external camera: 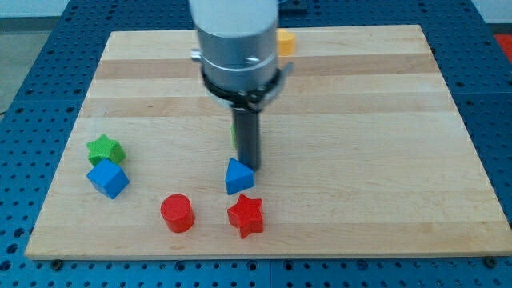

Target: Push the blue triangle to the top left of the red circle

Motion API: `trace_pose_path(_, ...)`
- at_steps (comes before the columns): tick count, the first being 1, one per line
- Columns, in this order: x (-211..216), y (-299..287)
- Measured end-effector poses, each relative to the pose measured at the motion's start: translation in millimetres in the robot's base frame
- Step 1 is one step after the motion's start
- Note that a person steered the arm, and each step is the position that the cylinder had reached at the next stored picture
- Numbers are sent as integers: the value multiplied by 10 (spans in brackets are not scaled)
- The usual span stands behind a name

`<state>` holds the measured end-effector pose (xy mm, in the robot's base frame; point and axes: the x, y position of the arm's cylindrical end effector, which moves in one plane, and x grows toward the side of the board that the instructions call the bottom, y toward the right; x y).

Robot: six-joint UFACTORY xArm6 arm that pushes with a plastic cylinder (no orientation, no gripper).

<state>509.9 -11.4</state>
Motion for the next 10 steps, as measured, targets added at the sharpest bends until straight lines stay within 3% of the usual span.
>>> trace_pose_path(2,306,120)
trace_pose_path(3,261,-428)
trace_pose_path(4,229,-468)
trace_pose_path(5,87,50)
trace_pose_path(6,-204,-231)
trace_pose_path(7,-114,-1032)
trace_pose_path(8,128,-1158)
trace_pose_path(9,241,-513)
trace_pose_path(10,321,-692)
